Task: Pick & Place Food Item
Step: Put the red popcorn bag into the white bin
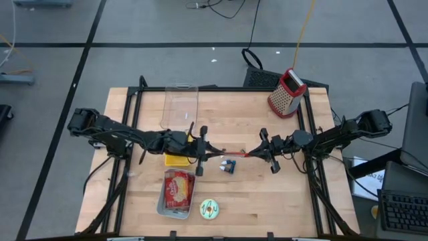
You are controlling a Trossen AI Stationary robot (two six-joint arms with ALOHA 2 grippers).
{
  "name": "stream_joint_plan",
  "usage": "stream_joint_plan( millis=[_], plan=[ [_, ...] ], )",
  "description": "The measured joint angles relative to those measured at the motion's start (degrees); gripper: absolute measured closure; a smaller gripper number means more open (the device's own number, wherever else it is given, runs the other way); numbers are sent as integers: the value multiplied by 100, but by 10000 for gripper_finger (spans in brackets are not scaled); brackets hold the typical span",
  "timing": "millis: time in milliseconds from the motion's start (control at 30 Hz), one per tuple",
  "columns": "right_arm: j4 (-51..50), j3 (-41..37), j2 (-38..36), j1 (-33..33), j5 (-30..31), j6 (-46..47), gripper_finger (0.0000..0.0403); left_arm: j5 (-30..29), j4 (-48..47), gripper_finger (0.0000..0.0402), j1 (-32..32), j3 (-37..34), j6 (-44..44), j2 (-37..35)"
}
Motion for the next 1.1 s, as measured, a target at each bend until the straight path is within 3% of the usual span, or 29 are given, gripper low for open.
stream_joint_plan(
  millis=[233, 500, 667, 800, 900, 1100],
  plan=[
    [19, 0, -2, 2, -48, 64, 403, -1068, -1260, 396, -437, 0, -135, -899],
    [18, 0, -2, -2, -29, 13, 403, -3059, -3239, 399, -1751, 4, -1334, -1993],
    [19, 0, -2, -22, -2, 31, 403, -4035, -4291, 400, -2954, 121, -2521, -2091],
    [19, 0, -2, -23, 211, 7, 403, -4639, -5479, 400, -3642, 790, -3548, -1763],
    [15, 0, -2, -53, 429, 10, 403, -4561, -6502, 401, -3789, 1544, -4288, -1308],
    [15, 0, -2, -127, 429, 93, 403, -3349, -8847, 401, -3771, 2829, -6160, -242]
  ],
)
